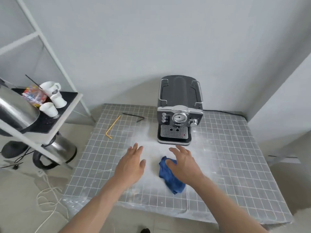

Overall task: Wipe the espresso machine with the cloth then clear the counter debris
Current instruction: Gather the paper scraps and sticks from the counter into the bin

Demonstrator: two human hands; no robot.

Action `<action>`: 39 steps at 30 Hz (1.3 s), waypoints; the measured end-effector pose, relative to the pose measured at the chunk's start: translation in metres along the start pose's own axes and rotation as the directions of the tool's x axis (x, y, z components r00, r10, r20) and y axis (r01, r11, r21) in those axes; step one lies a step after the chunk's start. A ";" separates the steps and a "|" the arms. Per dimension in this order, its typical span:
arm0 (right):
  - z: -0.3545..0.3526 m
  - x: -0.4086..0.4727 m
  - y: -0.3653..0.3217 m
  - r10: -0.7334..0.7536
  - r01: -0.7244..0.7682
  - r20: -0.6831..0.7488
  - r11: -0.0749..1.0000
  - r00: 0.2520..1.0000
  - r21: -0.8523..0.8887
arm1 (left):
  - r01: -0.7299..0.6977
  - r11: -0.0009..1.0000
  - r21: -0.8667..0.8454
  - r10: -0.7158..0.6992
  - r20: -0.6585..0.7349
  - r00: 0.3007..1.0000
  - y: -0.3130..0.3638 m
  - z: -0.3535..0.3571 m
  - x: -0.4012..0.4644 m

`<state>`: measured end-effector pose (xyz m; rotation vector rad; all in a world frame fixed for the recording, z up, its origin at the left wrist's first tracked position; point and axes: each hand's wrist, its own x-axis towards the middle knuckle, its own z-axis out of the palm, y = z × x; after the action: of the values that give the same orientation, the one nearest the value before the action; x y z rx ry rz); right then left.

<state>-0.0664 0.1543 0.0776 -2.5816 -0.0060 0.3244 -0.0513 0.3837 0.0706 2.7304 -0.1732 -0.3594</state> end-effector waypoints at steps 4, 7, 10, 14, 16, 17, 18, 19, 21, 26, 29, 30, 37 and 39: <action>0.026 0.066 -0.043 -0.031 0.032 0.069 0.999 0.997 -0.011 | 0.074 0.997 -0.004 -0.074 0.005 0.997 -0.061 -0.026 0.041; 0.043 0.110 -0.067 -0.055 0.057 0.108 0.998 0.993 -0.018 | 0.110 0.994 -0.007 -0.110 0.016 0.994 -0.101 -0.042 0.075; 0.060 0.155 -0.084 -0.072 0.078 0.142 0.996 0.987 -0.042 | 0.151 0.988 -0.020 -0.150 0.023 0.988 -0.135 -0.051 0.109; 0.082 0.223 -0.099 -0.075 0.094 0.146 0.988 0.986 -0.122 | 0.241 0.969 -0.056 -0.243 -0.033 0.969 -0.178 -0.055 0.155; 0.086 0.255 -0.106 -0.053 0.075 0.130 0.983 0.990 -0.165 | 0.273 0.959 -0.073 -0.278 -0.063 0.959 -0.194 -0.055 0.174; 0.097 0.280 -0.110 -0.040 0.062 0.122 0.981 0.992 -0.183 | 0.295 0.953 -0.064 -0.298 -0.061 0.952 -0.209 -0.052 0.190; 0.106 0.301 -0.111 -0.032 0.053 0.108 0.979 0.994 -0.198 | 0.305 0.951 -0.055 -0.307 -0.056 0.950 -0.221 -0.048 0.202; 0.103 0.307 -0.111 -0.013 0.031 0.092 0.980 0.996 -0.196 | 0.312 0.949 -0.051 -0.314 -0.041 0.948 -0.219 -0.048 0.204; 0.120 0.339 -0.111 0.025 -0.015 0.055 0.983 0.998 -0.184 | 0.334 0.942 -0.026 -0.335 -0.022 0.942 -0.236 -0.039 0.223; 0.130 0.368 -0.106 0.110 -0.110 -0.015 0.963 0.994 -0.245 | 0.374 0.928 0.000 -0.373 -0.039 0.927 -0.245 -0.021 0.242; 0.138 0.375 -0.105 0.126 -0.135 -0.050 0.958 0.991 -0.255 | 0.375 0.927 -0.004 -0.374 -0.070 0.925 -0.252 -0.013 0.246; 0.141 0.376 -0.104 0.132 -0.144 -0.064 0.957 0.989 -0.253 | 0.378 0.926 0.001 -0.376 -0.077 0.923 -0.253 -0.011 0.247; 0.148 0.376 -0.101 0.137 -0.152 -0.085 0.966 0.987 -0.211 | 0.366 0.930 -0.028 -0.367 -0.045 0.929 -0.255 -0.007 0.247; 0.148 0.367 -0.097 0.142 -0.156 -0.081 0.966 0.987 -0.205 | 0.362 0.932 -0.024 -0.363 -0.042 0.931 -0.251 -0.004 0.240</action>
<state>0.2621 0.3382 -0.0796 -2.8091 0.1881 0.3077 0.1981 0.5756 -0.0761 2.7446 0.3519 -0.3947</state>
